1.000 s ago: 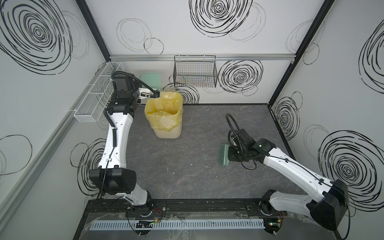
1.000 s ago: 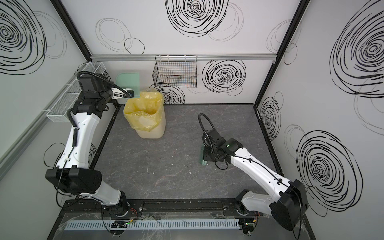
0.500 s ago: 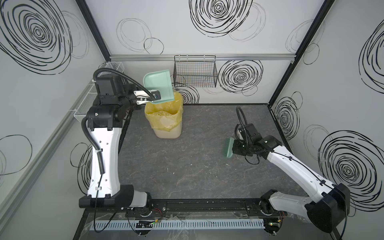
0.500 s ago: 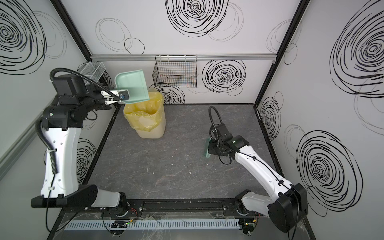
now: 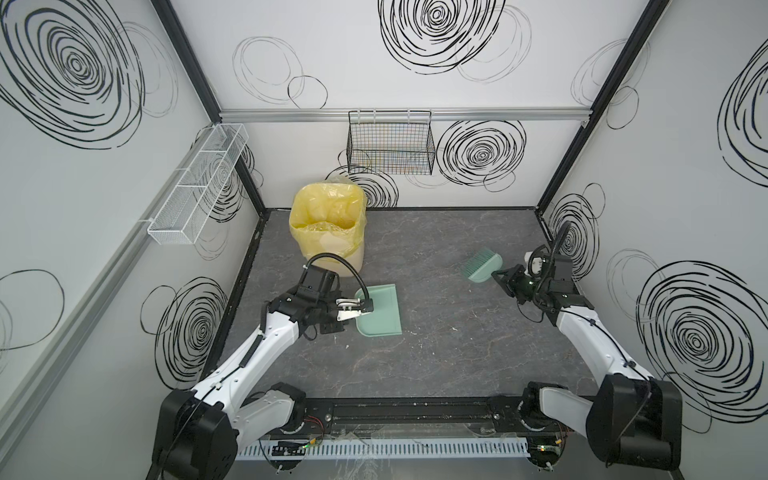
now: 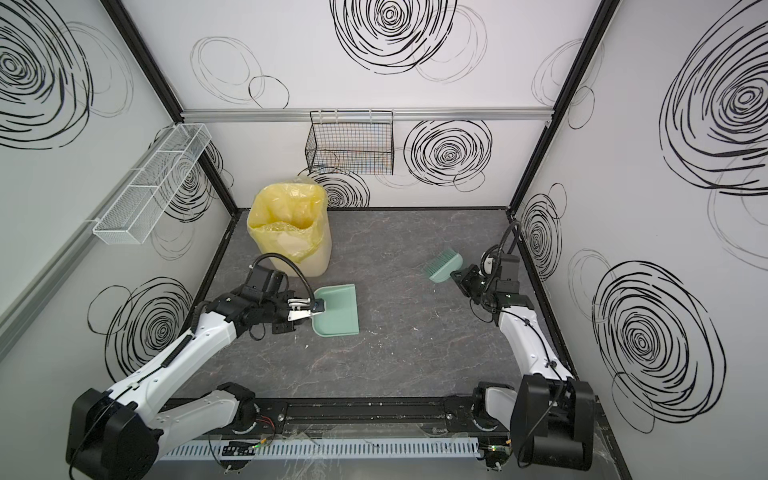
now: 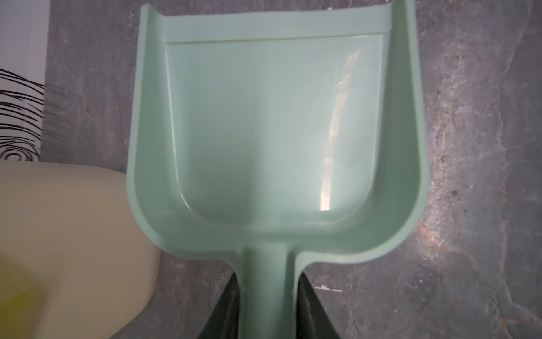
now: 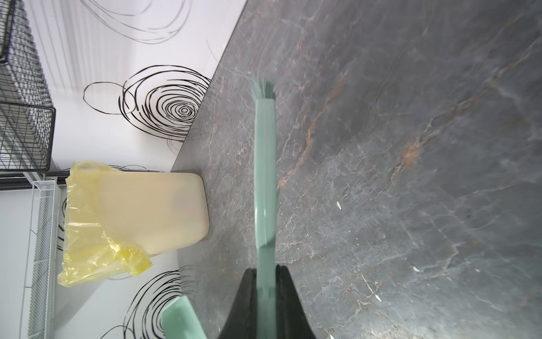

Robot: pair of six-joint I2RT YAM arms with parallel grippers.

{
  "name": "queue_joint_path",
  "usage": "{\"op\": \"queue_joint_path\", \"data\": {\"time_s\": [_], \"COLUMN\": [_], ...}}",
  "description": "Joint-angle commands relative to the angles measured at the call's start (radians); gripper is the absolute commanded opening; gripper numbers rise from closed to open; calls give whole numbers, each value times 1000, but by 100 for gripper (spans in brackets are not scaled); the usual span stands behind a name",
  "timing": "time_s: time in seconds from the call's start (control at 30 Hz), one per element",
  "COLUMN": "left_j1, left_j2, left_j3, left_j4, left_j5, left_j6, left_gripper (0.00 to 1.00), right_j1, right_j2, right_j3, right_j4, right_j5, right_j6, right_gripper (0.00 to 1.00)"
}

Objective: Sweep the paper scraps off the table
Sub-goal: 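Lower the dustpan with the left gripper and brush with the right onto the table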

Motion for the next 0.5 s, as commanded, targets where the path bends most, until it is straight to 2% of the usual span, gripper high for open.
{"op": "queue_joint_path", "data": {"time_s": [0.0, 0.37, 0.47], "left_j1": [-16, -37, -51], "left_j2": [38, 250, 289], "left_j3": [-33, -5, 8], "left_j4": [245, 316, 312], "left_j5": [8, 81, 76], "left_j6": [-107, -169, -176], "left_gripper": [0, 2, 9], "right_j1": [-2, -40, -58], "right_j2": [42, 100, 120], "right_j3": [16, -152, -190], "right_j4": [132, 136, 137], "right_j5": [-90, -77, -89], "right_j6": [25, -82, -112], "right_gripper": [0, 0, 5]}}
